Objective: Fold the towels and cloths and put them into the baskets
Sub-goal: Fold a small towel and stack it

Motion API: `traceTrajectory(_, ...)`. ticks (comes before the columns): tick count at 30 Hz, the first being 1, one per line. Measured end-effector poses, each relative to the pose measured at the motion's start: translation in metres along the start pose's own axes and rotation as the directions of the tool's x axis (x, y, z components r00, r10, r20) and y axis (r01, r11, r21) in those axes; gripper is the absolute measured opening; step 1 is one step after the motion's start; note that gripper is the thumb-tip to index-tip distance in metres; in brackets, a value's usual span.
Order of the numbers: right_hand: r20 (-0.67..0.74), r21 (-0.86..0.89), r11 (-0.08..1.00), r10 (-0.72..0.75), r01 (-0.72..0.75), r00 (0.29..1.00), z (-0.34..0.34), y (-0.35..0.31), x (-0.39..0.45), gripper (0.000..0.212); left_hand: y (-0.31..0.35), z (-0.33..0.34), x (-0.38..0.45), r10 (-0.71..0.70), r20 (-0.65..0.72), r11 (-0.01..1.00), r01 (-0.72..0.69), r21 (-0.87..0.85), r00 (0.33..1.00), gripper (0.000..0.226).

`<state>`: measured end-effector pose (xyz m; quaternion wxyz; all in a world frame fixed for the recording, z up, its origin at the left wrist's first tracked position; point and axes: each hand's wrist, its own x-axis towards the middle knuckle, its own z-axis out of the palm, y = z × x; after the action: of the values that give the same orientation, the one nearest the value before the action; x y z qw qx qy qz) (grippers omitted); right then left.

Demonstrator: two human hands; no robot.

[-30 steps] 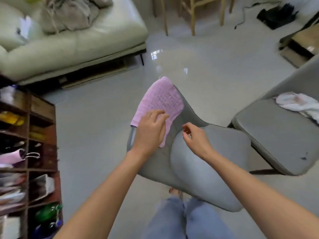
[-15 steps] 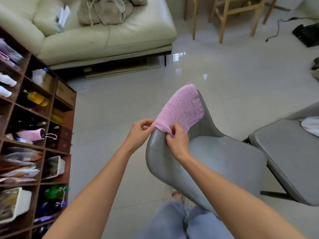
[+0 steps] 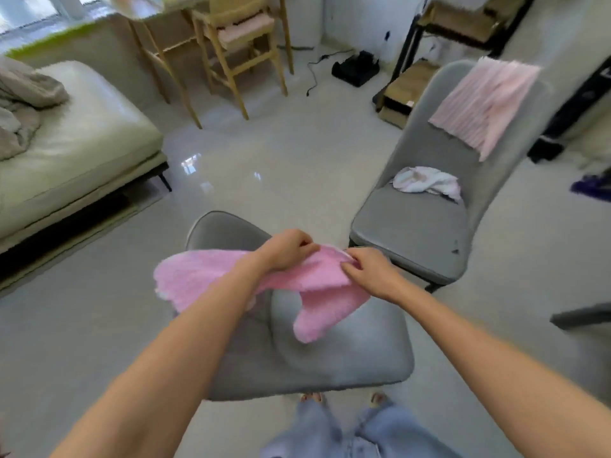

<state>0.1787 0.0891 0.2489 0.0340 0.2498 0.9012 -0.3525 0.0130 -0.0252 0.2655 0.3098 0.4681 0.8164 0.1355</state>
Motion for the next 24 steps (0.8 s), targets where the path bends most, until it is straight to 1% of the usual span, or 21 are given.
traceTrajectory(2, -0.071, -0.004, 0.991, 0.134, -0.135, 0.988, -0.034, 0.043, -0.030, 0.038, 0.043, 0.012, 0.025, 0.080, 0.134, 0.996, -0.085, 0.039, 0.988, 0.042)
traceTrajectory(5, -0.180, 0.003, 0.954, 0.296, -0.300, 0.938, -0.069, 0.096, -0.081, 0.036, 0.104, 0.036, 0.056, 0.175, 0.284, 0.978, -0.199, 0.057, 0.943, 0.046)
traceTrajectory(7, -0.266, 0.040, 0.915, 0.396, -0.401, 0.879, -0.088, 0.131, -0.128, 0.037, 0.158, 0.063, 0.073, 0.249, 0.417, 0.954, -0.295, 0.048, 0.874, 0.049)
traceTrajectory(8, -0.306, 0.065, 0.881, 0.464, -0.468, 0.831, -0.098, 0.149, -0.156, 0.040, 0.192, 0.078, 0.080, 0.272, 0.487, 0.934, -0.349, 0.072, 0.830, 0.049)
traceTrajectory(10, -0.355, 0.082, 0.812, 0.566, -0.578, 0.744, -0.113, 0.178, -0.200, 0.044, 0.247, 0.102, 0.087, 0.285, 0.586, 0.895, -0.430, 0.121, 0.759, 0.037)
traceTrajectory(11, -0.382, 0.096, 0.768, 0.616, -0.633, 0.689, -0.122, 0.196, -0.226, 0.047, 0.281, 0.118, 0.090, 0.292, 0.637, 0.859, -0.489, 0.154, 0.713, 0.032)
traceTrajectory(12, -0.378, 0.114, 0.731, 0.659, -0.673, 0.651, -0.129, 0.214, -0.248, 0.050, 0.309, 0.133, 0.091, 0.298, 0.678, 0.814, -0.550, 0.188, 0.672, 0.029)
traceTrajectory(13, -0.361, 0.144, 0.701, 0.695, -0.699, 0.622, -0.138, 0.234, -0.276, 0.052, 0.343, 0.152, 0.091, 0.295, 0.719, 0.747, -0.621, 0.237, 0.629, 0.027)
traceTrajectory(16, -0.225, 0.197, 0.671, 0.741, -0.715, 0.633, -0.162, 0.282, -0.350, 0.051, 0.433, 0.206, 0.089, 0.230, 0.795, 0.517, -0.763, 0.389, 0.561, 0.029)
traceTrajectory(17, -0.154, 0.168, 0.668, 0.744, -0.725, 0.650, -0.168, 0.290, -0.365, 0.048, 0.453, 0.217, 0.090, 0.212, 0.806, 0.473, -0.780, 0.410, 0.552, 0.031)
traceTrajectory(19, -0.045, 0.078, 0.645, 0.764, -0.760, 0.644, -0.186, 0.312, -0.401, 0.040, 0.506, 0.241, 0.088, 0.222, 0.831, 0.399, -0.826, 0.399, 0.509, 0.031)
traceTrajectory(21, -0.014, 0.015, 0.587, 0.809, -0.809, 0.587, -0.204, 0.340, -0.436, 0.028, 0.560, 0.264, 0.085, 0.226, 0.846, 0.377, -0.844, 0.381, 0.483, 0.035)
traceTrajectory(22, -0.028, 0.033, 0.556, 0.831, -0.830, 0.555, -0.211, 0.352, -0.451, 0.026, 0.583, 0.274, 0.085, 0.196, 0.864, 0.394, -0.845, 0.363, 0.463, 0.041)
traceTrajectory(23, -0.042, 0.090, 0.527, 0.850, -0.845, 0.525, -0.215, 0.363, -0.466, 0.026, 0.604, 0.283, 0.084, 0.150, 0.883, 0.431, -0.834, 0.346, 0.444, 0.048)
traceTrajectory(24, -0.057, 0.204, 0.500, 0.865, -0.842, 0.499, -0.219, 0.375, -0.486, 0.025, 0.629, 0.297, 0.082, 0.098, 0.906, 0.468, -0.822, 0.324, 0.413, 0.054)
